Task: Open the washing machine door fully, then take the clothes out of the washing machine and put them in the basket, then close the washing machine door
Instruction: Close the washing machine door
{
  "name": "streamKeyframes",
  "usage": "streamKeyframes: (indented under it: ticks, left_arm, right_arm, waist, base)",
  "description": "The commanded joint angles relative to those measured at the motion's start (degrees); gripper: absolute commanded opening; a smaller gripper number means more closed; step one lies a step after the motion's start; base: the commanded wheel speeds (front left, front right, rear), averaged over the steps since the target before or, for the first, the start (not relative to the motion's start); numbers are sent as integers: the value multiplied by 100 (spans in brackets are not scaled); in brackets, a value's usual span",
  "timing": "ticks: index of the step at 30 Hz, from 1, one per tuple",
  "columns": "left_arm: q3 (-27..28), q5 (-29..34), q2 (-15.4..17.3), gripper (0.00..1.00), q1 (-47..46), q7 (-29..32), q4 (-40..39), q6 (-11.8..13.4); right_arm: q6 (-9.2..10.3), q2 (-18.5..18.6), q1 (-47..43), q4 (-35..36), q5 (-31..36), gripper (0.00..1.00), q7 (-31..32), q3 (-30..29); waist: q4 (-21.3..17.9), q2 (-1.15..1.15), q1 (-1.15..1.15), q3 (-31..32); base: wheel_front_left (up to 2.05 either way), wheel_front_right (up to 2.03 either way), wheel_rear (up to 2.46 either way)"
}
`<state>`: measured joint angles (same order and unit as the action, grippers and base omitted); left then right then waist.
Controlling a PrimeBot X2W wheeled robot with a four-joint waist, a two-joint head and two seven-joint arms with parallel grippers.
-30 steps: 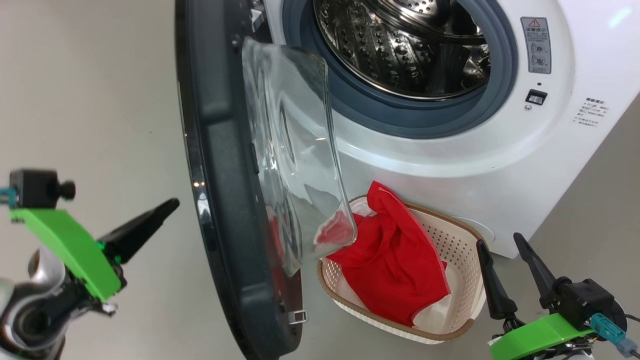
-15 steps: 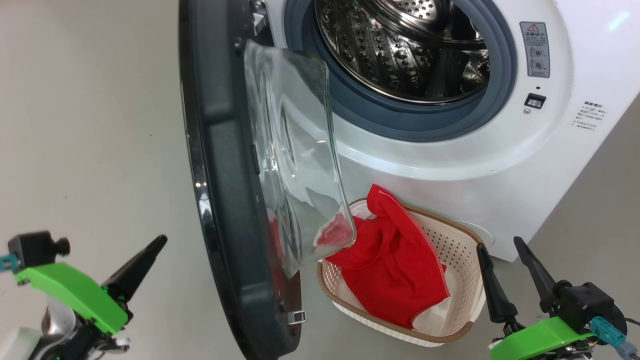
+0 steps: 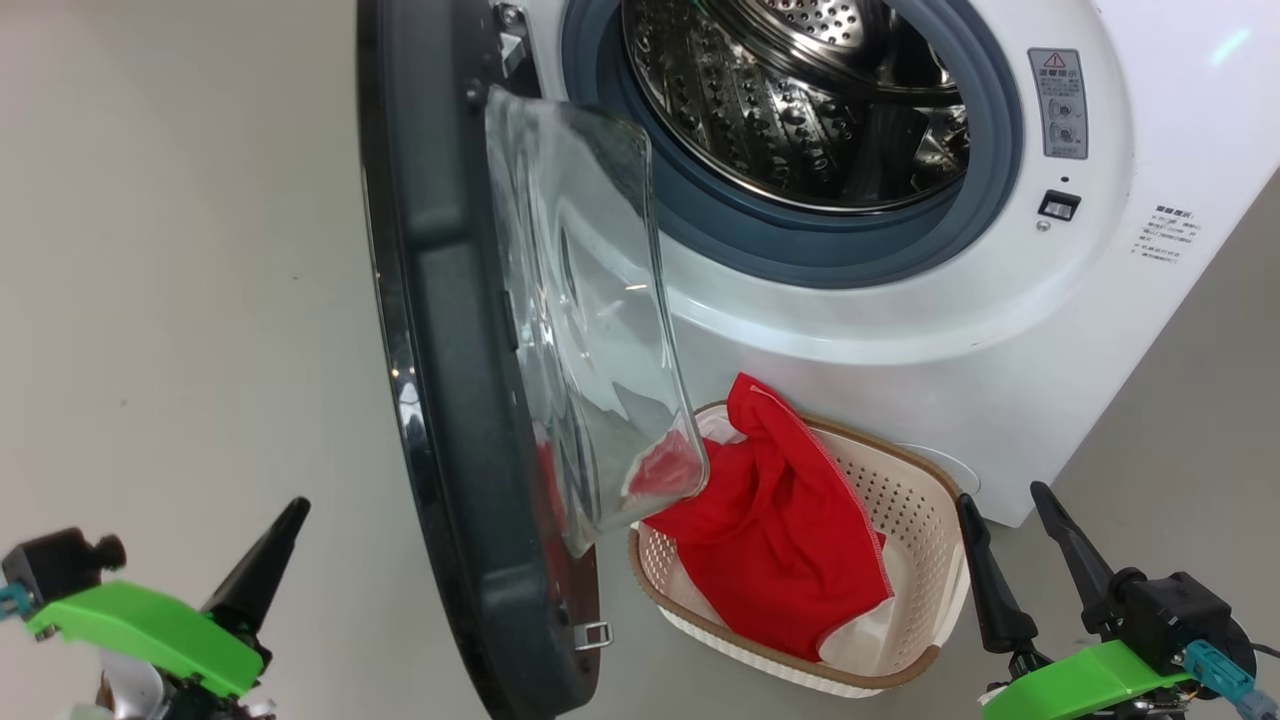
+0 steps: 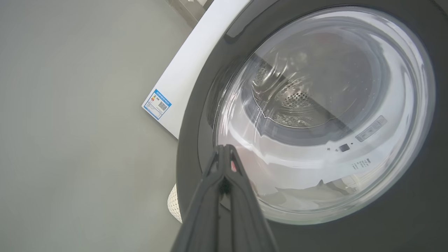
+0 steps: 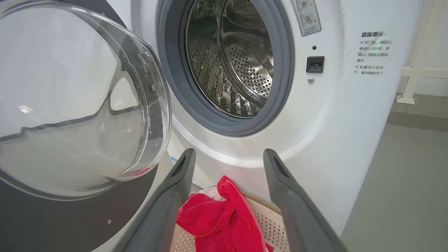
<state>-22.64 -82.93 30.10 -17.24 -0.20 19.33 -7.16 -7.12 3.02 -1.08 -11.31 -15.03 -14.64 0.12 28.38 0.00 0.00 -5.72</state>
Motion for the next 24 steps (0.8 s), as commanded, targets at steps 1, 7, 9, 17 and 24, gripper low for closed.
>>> streamKeyframes:
  ticks: [1, 7, 9, 17, 24]
  left_arm:
    - [225, -7, 234, 0, -78, -80, -68, -33]
    - [149, 15, 103, 0, -17, -568, 135, -33]
    - [71, 91, 83, 0, -1, -712, 216, -33]
    - [-296, 523, -8, 0, -10, -1274, 565, -33]
    - [-126, 1423, -161, 39, -81, -1474, 817, -33]
  right_arm:
    - [-36, 7, 15, 152, -53, 100, -36, 107]
    - [-36, 0, -9, 157, -66, 100, -36, 100]
    - [-36, -2, -11, 157, -69, 100, -36, 103]
    - [-36, -7, -14, 142, -88, 100, -36, 128]
    - [-36, -9, -63, 162, -104, 100, -36, 124]
  waist:
    - [-4, 0, 0, 10]
    - [-13, 0, 0, 42]
    - [-18, 0, 0, 46]
    - [-65, 0, 0, 77]
    - [-123, 0, 0, 125]
  base:
    - [0, 0, 0]
    - [0, 0, 0]
    - [0, 0, 0]
    - [0, 0, 0]
    - [0, 0, 0]
